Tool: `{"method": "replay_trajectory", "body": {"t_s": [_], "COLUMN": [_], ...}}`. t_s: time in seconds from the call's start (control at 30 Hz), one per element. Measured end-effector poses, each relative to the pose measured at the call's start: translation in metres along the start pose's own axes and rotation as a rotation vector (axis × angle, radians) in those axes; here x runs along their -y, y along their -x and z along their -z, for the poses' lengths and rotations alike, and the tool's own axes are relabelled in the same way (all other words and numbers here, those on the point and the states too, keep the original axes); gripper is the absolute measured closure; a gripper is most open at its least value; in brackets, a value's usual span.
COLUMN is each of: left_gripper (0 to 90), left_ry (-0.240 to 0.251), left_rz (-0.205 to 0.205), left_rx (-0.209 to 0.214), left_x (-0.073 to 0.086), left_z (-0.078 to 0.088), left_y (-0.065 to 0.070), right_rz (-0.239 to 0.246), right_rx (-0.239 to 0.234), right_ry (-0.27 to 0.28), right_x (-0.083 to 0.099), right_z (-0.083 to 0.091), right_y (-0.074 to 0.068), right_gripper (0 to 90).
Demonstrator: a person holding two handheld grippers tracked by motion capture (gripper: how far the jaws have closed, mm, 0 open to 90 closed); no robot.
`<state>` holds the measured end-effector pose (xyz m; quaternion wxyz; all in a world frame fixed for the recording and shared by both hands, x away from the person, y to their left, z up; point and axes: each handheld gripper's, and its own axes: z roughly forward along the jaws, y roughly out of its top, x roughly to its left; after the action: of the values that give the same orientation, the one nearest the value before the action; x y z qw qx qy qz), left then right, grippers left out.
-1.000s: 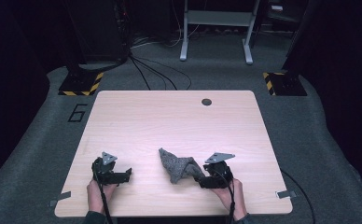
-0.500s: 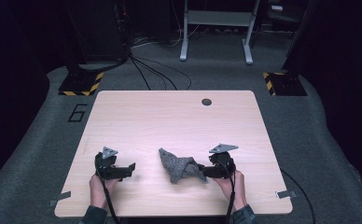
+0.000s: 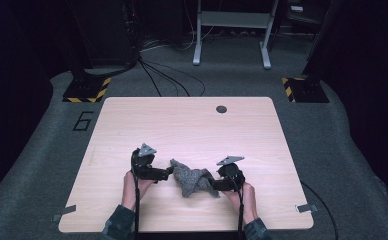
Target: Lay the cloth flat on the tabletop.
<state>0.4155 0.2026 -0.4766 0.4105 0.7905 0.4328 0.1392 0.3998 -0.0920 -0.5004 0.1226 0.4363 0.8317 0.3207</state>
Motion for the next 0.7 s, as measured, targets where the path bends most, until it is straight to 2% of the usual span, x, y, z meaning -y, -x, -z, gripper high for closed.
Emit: {"method": "replay_trajectory", "body": {"t_s": [0.1,0.17,0.23,0.33,0.37,0.57,0.7], "left_gripper": [6.7,12.2,15.6,28.0,31.1,66.4,78.3], "left_ry": [-0.052,-0.084,-0.100,-0.112,-0.110,-0.095,-0.069], "left_rz": [-0.044,-0.023,-0.009,-0.006,-0.015,-0.017,-0.010], "left_rx": [0.026,0.073,0.100,0.123,0.133,0.179,0.170], "left_x": [-0.001,0.003,0.006,0.010,0.011,0.017,0.023], "left_z": [-0.012,-0.023,-0.028,-0.033,-0.034,-0.037,-0.034], "left_y": [0.004,0.001,-0.001,0.000,0.000,0.004,0.007], "right_rz": [-0.014,-0.005,-0.002,0.013,0.016,0.015,0.027], "right_rx": [-0.001,0.002,0.008,0.003,0.002,-0.033,-0.017], "right_ry": [-0.014,-0.014,-0.010,-0.015,-0.005,0.001,0.008], "right_x": [0.001,0.003,0.003,0.003,0.003,0.003,0.003], "right_z": [-0.004,-0.007,-0.009,-0.009,-0.009,-0.010,-0.009], "right_y": [0.000,0.000,-0.003,-0.004,-0.004,-0.003,-0.005], "right_gripper": [45.4,48.9,51.7,60.6,63.0,79.9,86.6]}}
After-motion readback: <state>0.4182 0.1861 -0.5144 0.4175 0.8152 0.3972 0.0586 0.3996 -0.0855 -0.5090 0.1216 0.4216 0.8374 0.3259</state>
